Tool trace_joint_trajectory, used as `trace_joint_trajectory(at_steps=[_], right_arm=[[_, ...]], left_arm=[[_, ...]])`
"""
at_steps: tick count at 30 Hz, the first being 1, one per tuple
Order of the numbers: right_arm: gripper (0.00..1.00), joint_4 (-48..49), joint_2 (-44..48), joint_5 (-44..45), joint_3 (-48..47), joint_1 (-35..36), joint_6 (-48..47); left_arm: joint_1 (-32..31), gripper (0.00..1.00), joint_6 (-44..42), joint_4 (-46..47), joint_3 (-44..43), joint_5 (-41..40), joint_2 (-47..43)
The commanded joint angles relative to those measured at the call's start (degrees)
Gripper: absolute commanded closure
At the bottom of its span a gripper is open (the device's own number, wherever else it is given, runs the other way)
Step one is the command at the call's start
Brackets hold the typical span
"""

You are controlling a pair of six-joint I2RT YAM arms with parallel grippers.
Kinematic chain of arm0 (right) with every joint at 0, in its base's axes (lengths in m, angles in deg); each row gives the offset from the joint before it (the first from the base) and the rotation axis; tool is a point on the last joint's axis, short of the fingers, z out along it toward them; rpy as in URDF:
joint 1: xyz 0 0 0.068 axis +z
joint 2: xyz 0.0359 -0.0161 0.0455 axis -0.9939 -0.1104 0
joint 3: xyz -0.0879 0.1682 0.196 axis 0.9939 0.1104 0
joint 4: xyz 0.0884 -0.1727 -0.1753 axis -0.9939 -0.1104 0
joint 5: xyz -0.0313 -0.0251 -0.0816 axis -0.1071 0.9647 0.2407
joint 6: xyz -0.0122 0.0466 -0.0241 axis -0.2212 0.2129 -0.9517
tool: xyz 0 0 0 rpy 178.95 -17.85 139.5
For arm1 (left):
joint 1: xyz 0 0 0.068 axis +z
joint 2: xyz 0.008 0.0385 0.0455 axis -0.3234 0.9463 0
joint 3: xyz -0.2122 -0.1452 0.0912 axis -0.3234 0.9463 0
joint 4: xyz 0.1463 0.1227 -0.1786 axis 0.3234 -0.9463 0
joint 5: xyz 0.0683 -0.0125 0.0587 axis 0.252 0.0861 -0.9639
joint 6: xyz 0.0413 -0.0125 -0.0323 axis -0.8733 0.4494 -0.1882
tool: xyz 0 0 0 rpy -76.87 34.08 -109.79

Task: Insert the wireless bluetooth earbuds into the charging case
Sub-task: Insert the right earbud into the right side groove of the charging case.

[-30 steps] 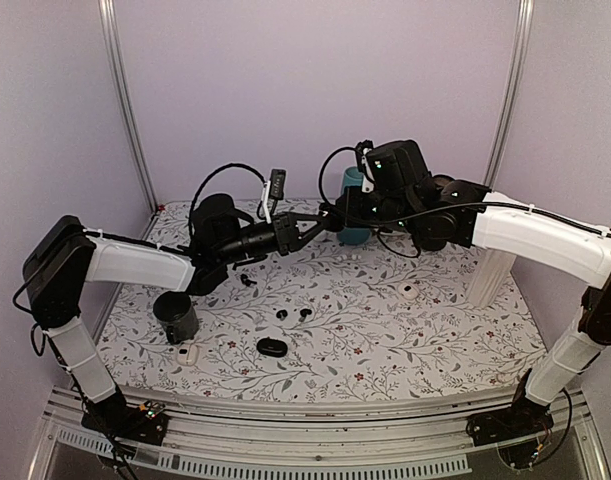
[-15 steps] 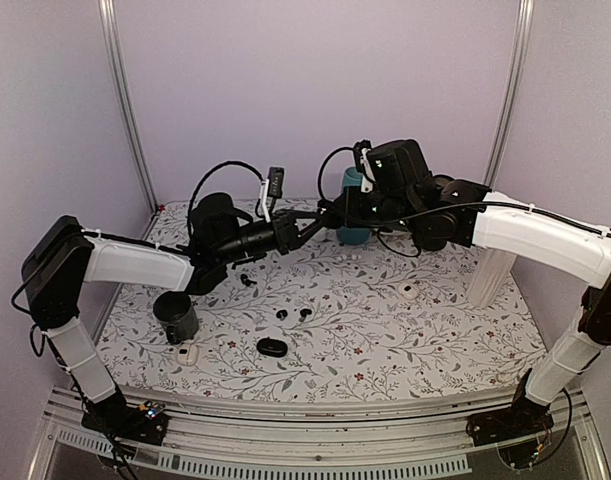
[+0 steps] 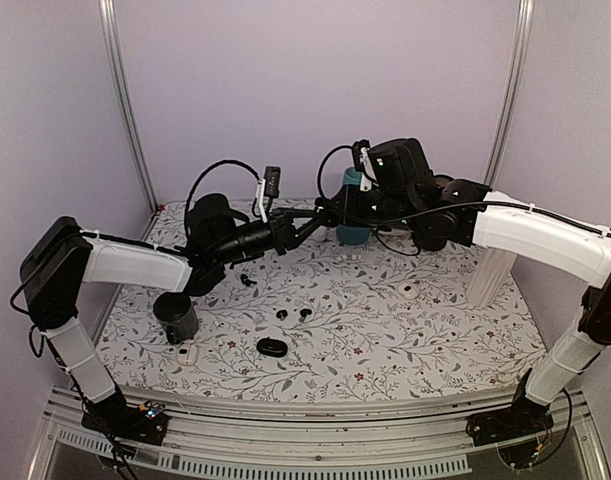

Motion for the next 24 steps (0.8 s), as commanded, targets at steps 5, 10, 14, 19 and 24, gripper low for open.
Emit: trace_joint_trajectory(at_steps=[5,10,14,19,24], right_arm=[[0.74,1.42,1.19,-7.88,0.26,-0.52,2.04],[0.71,2.70,3.04,-10.08,1.49,-1.67,2.71],[0.66,3.96,4.98,-11.18,2.56,-2.36,2.85],[0.60,6.12,7.18,-13.62,4.43,-3.64,2.54],[0.51,9.80,9.89,-16.57,7.39,-5.60,1.99]], left_arm=[[0.56,1.00,-1.53,7.49,1.68,2.44,-2.37],[0.57,1.00,-1.72,8.06,2.10,2.80,-2.73],[0.60,1.00,-1.66,8.31,2.24,3.06,-2.67],[0.63,1.00,-1.76,7.94,2.24,3.15,-2.72],[0.64,1.00,-2.85,6.40,1.95,4.40,-3.18]])
